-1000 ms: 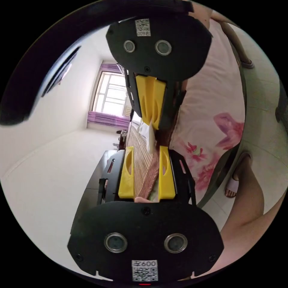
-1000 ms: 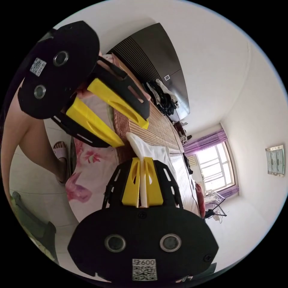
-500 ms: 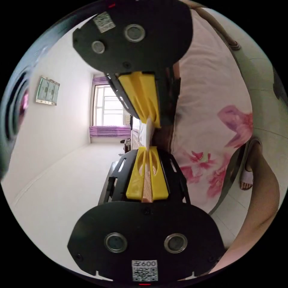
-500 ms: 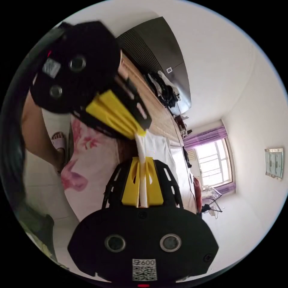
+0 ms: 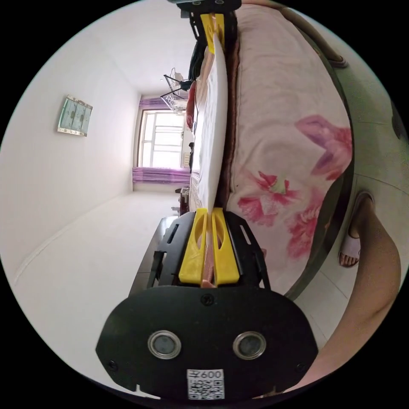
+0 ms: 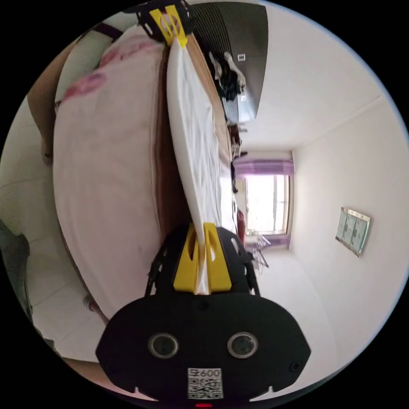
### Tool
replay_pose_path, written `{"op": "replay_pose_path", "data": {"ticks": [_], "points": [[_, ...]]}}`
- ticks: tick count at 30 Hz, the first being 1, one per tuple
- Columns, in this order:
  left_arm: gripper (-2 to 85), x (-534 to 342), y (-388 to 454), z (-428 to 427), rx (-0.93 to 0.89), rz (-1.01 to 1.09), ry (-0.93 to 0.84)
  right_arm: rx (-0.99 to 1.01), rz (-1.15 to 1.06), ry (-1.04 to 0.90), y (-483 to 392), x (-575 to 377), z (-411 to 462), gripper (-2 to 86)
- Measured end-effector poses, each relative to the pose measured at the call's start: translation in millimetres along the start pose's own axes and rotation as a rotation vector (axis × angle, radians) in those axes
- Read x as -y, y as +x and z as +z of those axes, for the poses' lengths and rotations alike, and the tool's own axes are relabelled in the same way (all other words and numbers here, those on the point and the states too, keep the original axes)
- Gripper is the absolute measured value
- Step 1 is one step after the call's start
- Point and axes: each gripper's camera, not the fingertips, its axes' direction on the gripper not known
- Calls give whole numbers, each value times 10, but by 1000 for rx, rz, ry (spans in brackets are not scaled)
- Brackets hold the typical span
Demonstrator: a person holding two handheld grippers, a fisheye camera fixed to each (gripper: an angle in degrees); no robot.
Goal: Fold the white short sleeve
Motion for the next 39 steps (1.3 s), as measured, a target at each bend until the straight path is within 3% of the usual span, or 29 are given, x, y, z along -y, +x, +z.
{"op": "replay_pose_path", "data": {"ticks": [5, 11, 16, 23, 26, 32, 35, 39], "points": [[24, -302, 20, 108, -10, -4, -23, 78, 59, -120, 48, -1051, 306, -8], [24, -508, -398, 131, -158, -47, -129, 158, 23, -84, 147, -1688, 122, -8], [24, -841, -1396, -743, -228, -99, -139, 326, 156, -36, 920, -2578, -641, -8], [23, -1028, -2557, -1384, -190, -155, -114, 182, 294, -15, 1771, -3602, -1368, -8], [22, -1043, -2831, -1125, -199, -169, -83, 166, 325, 4, 1834, -3887, -1036, -8], [21, -834, -3391, -26, -44, -181, -30, -11, 325, 13, 1998, -4138, 87, -8], [21, -779, -3919, 388, -23, -291, -18, -40, 402, 34, 2293, -4294, 332, -8], [21, -803, -4075, 573, 5, -256, -45, -49, 397, 44, 2273, -4492, 404, -8]]}}
